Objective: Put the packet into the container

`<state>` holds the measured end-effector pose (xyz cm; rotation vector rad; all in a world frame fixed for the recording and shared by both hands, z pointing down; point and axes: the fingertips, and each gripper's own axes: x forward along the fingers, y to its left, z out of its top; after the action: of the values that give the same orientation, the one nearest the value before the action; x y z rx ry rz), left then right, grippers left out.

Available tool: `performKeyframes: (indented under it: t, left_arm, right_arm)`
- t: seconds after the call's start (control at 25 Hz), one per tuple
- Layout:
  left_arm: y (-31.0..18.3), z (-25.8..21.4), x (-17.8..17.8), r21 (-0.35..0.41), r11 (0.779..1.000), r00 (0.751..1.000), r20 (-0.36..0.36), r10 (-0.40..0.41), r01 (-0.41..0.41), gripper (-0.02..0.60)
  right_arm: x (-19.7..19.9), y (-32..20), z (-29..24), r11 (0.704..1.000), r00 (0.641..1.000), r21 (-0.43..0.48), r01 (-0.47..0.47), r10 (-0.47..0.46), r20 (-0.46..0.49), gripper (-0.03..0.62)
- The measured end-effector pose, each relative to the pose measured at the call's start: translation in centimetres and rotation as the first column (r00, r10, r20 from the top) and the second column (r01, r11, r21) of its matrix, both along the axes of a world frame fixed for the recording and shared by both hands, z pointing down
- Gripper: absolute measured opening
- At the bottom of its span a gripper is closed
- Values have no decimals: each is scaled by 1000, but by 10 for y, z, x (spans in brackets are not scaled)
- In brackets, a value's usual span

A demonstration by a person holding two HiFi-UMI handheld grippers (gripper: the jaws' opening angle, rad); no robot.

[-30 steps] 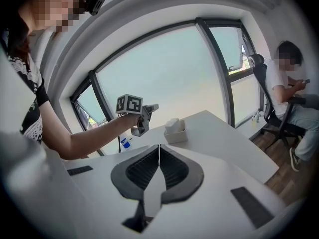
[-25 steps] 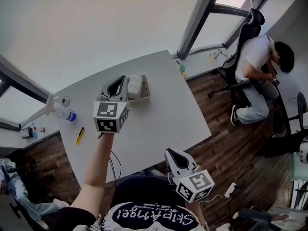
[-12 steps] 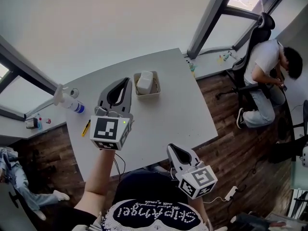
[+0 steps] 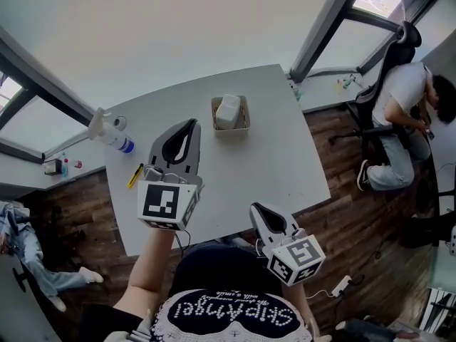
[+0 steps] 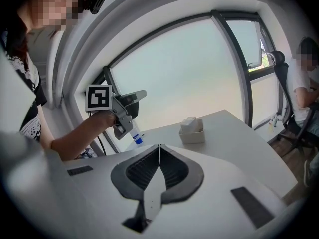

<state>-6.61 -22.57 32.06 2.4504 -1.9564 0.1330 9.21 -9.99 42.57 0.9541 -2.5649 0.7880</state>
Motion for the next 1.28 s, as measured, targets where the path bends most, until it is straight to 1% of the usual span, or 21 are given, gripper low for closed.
performKeyframes:
  t: [0.24,0.36,0.68,0.92,1.12,1.2,1.28]
  left_arm:
    - [26,-12,-7,45,998,999,-19,-38,39,8]
    - [38,-15,-7,55,997,999,-19,-50,51,8]
    - [67,-12,-10,44,996,997,-12,-76,77,8]
    - [87,0,-12,16,995,995,-12,-96,97,8]
    - [99,4,-9,15,995,995,-6,-98,98,8]
    - [102,9,-7,-1,995,995,-23,-101,101,8]
    - [106,18,-2,-34,995,994,-45,-101,99,8]
  right_arm:
    - [-17,-2,0,998,999,16,55,-55,-2,15]
    - [-24,-3,-1,997,997,22,79,-79,-3,15]
    - [-42,-4,-3,991,991,30,131,-132,8,17]
    - [-48,-5,-3,988,988,31,152,-153,12,15]
    - [-50,-7,-4,986,986,29,161,-162,24,15]
    - [-49,-8,-4,987,987,30,158,-159,28,16]
    - [-48,-9,-5,986,986,37,162,-163,32,16]
